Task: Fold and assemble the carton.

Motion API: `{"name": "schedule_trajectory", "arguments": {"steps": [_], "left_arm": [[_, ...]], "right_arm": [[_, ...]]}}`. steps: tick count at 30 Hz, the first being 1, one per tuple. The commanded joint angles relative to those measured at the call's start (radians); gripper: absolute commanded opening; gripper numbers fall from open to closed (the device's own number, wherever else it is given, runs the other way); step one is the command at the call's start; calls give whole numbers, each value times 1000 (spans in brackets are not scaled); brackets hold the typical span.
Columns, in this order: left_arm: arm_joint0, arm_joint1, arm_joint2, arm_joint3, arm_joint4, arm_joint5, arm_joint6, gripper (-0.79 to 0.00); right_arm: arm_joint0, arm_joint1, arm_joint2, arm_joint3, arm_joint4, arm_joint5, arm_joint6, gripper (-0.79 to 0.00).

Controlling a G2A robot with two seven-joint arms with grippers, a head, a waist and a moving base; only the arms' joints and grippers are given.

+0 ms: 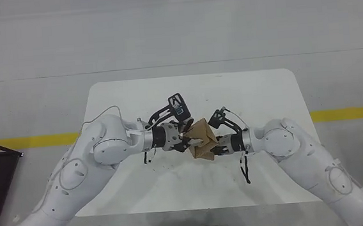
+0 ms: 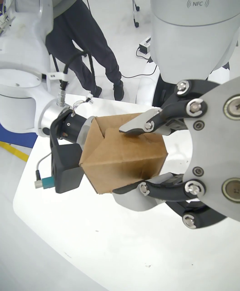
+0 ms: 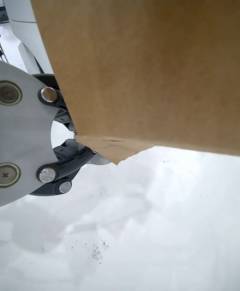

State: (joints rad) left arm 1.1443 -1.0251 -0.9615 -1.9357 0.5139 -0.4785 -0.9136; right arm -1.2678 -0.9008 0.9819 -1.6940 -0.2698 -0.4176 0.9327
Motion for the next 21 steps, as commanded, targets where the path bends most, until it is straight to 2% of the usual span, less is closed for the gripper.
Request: {"name": "schedule_trajectory", "arguments": {"steps": [1,8,9,13,16,20,21], "left_arm": [[-1,1,-2,-2,-5,-4,-1,0],[-9,3,-2,-1,-9,-9,-8,0],[-12,3,-2,1,-12,-10,-8,-65],[-25,3,-9,6,-49,-18,2,-132],[-30,4,-22,12,-77,-28,9,-89],[-32,6,-46,27,-119,-43,43,-80],[-36,8,-54,30,-110,-44,41,-40]], "right_arm": [[-2,1,1,-4,-17,-1,-4,-785],[-16,4,10,-16,-56,-34,-28,-785],[-18,5,11,-17,-61,-36,-27,-785],[-25,6,15,-26,-74,-36,-33,-785],[-30,7,14,-34,-82,-32,-34,-785],[-33,7,15,-43,-99,-28,-39,-785],[-34,8,16,-44,-102,-28,-39,-785]]}}
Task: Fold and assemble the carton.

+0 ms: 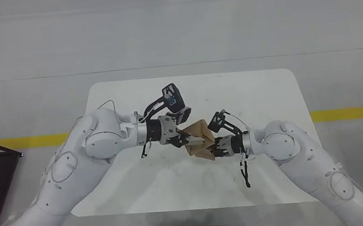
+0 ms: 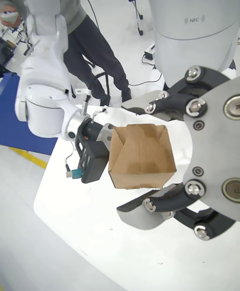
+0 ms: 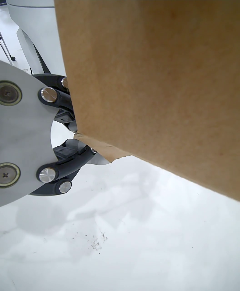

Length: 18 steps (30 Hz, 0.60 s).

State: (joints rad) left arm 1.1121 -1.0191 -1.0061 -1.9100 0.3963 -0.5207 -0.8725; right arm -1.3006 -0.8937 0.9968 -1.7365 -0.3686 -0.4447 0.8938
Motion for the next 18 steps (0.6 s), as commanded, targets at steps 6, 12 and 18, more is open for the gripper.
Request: {"name": "schedule_trajectory", "arguments": {"steps": [6,12,18], "left_arm": [[-9,6,-33,14,5,-6,13,-49],[-35,-2,21,48,46,8,-14,-163],[-82,-12,69,99,62,21,-51,-394]], "right_arm": [[-6,2,8,-7,-10,2,1,-785],[-5,2,9,-13,-8,-1,3,-785],[-2,3,12,-1,-3,-15,4,-785]]}}
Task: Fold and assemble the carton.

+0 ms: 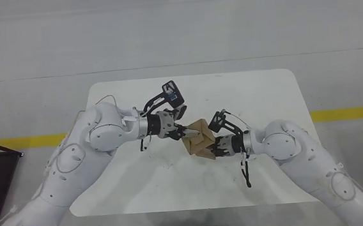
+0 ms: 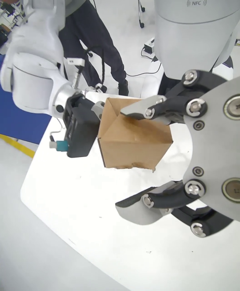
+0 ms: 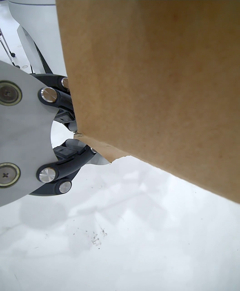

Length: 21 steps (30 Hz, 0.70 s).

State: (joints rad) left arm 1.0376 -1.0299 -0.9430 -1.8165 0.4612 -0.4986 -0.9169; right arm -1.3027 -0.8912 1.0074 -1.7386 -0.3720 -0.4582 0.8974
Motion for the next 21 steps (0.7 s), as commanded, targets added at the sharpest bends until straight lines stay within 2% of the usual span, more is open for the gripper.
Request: {"name": "schedule_trajectory", "arguments": {"steps": [1,15,19,21], "left_arm": [[-13,-2,12,11,0,-1,-18,-416],[-51,-9,55,33,-40,-23,-63,-462],[-57,-10,63,27,-40,-25,-71,-505],[-57,-10,66,22,-42,-24,-72,-554]], "right_arm": [[1,0,2,1,2,-3,0,-785],[-3,2,13,0,2,-2,-9,-785],[-7,3,17,1,4,-5,-12,-785],[-9,4,19,2,4,-5,-14,-785]]}}
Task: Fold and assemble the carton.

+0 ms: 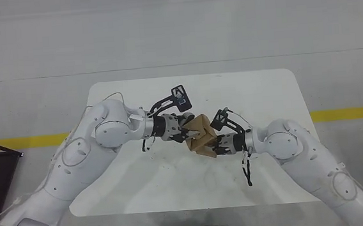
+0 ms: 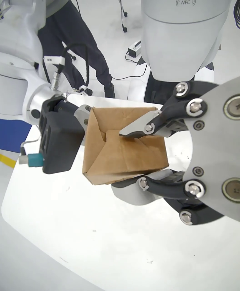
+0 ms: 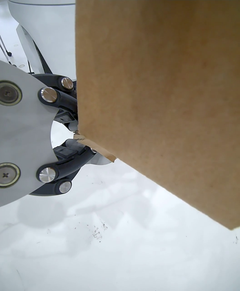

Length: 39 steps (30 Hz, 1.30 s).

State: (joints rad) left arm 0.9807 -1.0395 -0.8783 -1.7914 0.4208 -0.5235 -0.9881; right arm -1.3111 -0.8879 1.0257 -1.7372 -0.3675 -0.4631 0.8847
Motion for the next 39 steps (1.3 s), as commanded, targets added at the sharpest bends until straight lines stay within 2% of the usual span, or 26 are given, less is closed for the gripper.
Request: {"name": "schedule_trajectory", "arguments": {"steps": [1,4,19,20,21,23,24,25,26,30,31,32,33,39], "left_arm": [[0,0,3,-6,-2,-1,-2,-576],[3,2,3,-21,-4,-4,-6,-683],[36,13,4,-83,9,-2,-24,-702],[37,13,5,-84,10,-1,-23,-711],[38,13,8,-87,12,-2,-23,-776],[39,13,11,-91,13,-3,-24,-776],[39,14,12,-92,13,-2,-24,-696],[39,14,12,-93,11,-3,-25,-526],[39,14,12,-93,9,-3,-24,-456],[37,14,15,-92,3,-3,-25,-332],[36,14,15,-91,1,-2,-23,-237],[35,15,14,-91,0,0,-21,-58],[35,15,12,-92,0,1,-16,0],[39,19,-13,-99,-10,8,14,0]], "right_arm": [[-2,0,2,1,0,0,-2,-785],[-6,1,5,2,-1,-1,-6,-785],[-19,-2,0,9,-21,-5,-52,-785],[-20,-2,1,10,-21,-5,-54,-785],[-20,-2,1,10,-21,-5,-57,-785],[-22,-2,2,10,-18,-6,-62,-785],[-23,-2,2,11,-18,-8,-63,-785],[-24,-2,3,11,-17,-10,-66,-785],[-25,-3,3,11,-13,-14,-71,-785],[-27,-3,3,16,-3,-29,-79,-785],[-27,-3,3,18,-2,-32,-79,-785],[-26,-3,3,19,0,-33,-78,-785],[-25,-4,4,21,3,-36,-78,-785],[-23,-4,0,25,1,-43,-69,-785]]}}
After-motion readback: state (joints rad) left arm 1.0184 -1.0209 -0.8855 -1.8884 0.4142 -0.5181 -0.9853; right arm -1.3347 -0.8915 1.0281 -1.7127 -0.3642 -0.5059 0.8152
